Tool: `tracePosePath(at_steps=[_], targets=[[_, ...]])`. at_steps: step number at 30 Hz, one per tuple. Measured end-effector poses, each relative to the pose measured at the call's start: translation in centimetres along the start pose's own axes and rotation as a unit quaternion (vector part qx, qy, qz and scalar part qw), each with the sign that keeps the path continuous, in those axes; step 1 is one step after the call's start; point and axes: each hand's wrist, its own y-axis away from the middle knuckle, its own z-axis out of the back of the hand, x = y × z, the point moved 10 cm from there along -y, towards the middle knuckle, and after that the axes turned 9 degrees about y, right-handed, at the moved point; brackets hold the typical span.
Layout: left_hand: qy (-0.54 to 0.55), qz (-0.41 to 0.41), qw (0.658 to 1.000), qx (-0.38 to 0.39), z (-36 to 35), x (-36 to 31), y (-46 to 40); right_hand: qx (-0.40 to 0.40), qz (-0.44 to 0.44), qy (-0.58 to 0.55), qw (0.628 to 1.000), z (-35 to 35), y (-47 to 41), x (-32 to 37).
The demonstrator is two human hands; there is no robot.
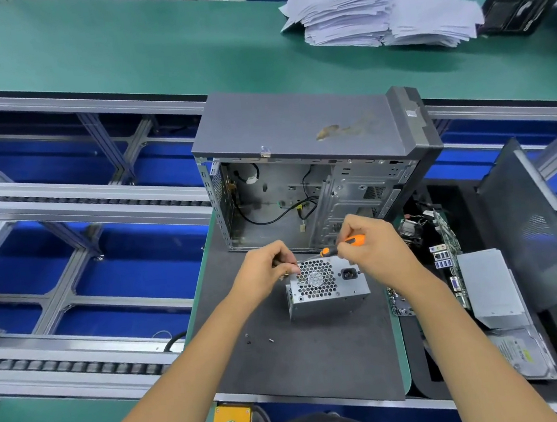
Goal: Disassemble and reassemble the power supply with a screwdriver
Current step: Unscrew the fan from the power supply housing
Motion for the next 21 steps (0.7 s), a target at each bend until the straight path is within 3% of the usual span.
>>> tracePosePath(at_steps=[2, 5, 9, 13, 21], targets=[[-0.026, 0.001, 1.000, 0.010, -0.1, -0.2, -0.8, -0.010, 0.031, 0.019, 0.999, 0.1, -0.8, 1.8], [-0.042, -0.005, 0.999, 0.006, -0.2, -0.8, -1.8, -0.012, 0.087, 0.135, 0.987, -0.5, -2.6, 4.5], [-0.102, 0.053, 0.993, -0.027, 0.4, 0.0, -2.3, -0.001, 0.121, 0.217, 0.969, -1.8, -5.0, 6.5], [-0.118, 0.101, 0.987, -0.048, 1.2, 1.3, -2.0, 0.026, 0.138, 0.240, 0.961, -3.3, -6.3, 7.2], [-0.089, 0.124, 0.988, -0.007, 0.6, 2.4, -2.0, 0.037, 0.150, 0.254, 0.955, -4.6, -7.1, 7.1]])
